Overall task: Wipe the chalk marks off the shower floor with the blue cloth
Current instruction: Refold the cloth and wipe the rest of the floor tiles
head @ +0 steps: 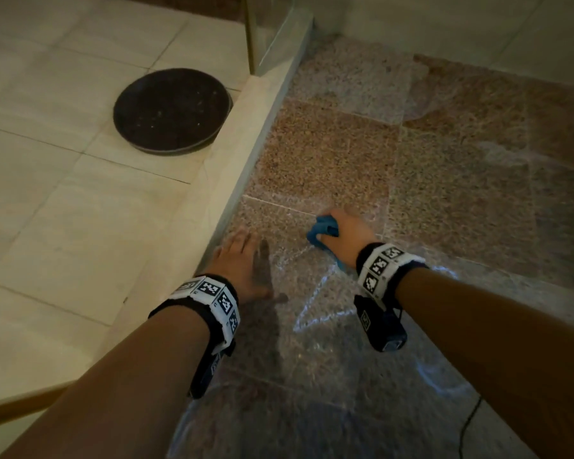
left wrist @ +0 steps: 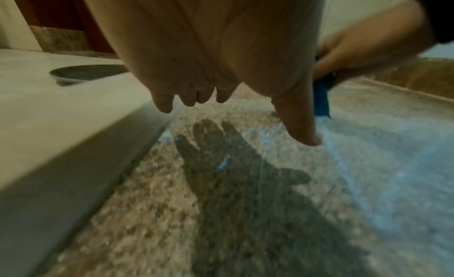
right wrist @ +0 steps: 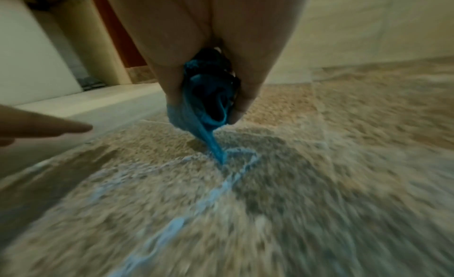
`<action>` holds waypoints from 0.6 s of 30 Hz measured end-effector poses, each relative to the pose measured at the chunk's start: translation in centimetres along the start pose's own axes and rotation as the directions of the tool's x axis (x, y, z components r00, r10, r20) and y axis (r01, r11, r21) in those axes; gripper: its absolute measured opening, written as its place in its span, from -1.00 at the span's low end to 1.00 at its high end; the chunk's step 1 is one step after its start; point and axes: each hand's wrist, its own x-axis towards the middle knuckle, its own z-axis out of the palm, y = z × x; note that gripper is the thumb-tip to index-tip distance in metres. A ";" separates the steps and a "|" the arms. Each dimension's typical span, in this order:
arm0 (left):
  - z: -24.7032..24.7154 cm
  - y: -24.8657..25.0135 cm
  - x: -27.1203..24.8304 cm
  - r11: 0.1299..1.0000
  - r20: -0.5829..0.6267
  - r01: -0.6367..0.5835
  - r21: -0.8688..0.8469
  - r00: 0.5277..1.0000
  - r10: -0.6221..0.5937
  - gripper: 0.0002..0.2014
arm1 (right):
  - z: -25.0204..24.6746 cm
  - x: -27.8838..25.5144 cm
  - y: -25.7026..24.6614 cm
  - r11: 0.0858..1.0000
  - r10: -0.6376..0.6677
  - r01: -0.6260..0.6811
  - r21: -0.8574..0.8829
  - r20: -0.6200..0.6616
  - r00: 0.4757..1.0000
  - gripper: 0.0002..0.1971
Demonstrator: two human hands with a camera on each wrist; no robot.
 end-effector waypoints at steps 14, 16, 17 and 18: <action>5.1 -1.3 2.2 0.999 0.027 0.047 -0.009 0.999 -0.046 0.50 | 5.8 1.8 0.3 0.855 -0.366 0.375 -0.359 0.094 0.926 -0.51; 5.0 -1.5 2.2 0.999 0.027 0.041 -0.015 0.999 -0.041 0.50 | 5.2 3.3 0.5 0.867 -0.391 0.388 -0.313 0.057 0.919 -0.54; 4.9 -1.5 2.2 0.999 0.033 0.038 -0.017 0.999 -0.037 0.50 | 4.6 3.9 0.6 0.907 -0.347 0.336 -0.254 0.000 0.938 -0.55; 4.8 -1.4 2.1 0.999 0.039 0.035 -0.016 0.999 -0.035 0.49 | 4.1 4.3 0.6 0.950 -0.264 0.248 -0.190 -0.061 0.963 -0.56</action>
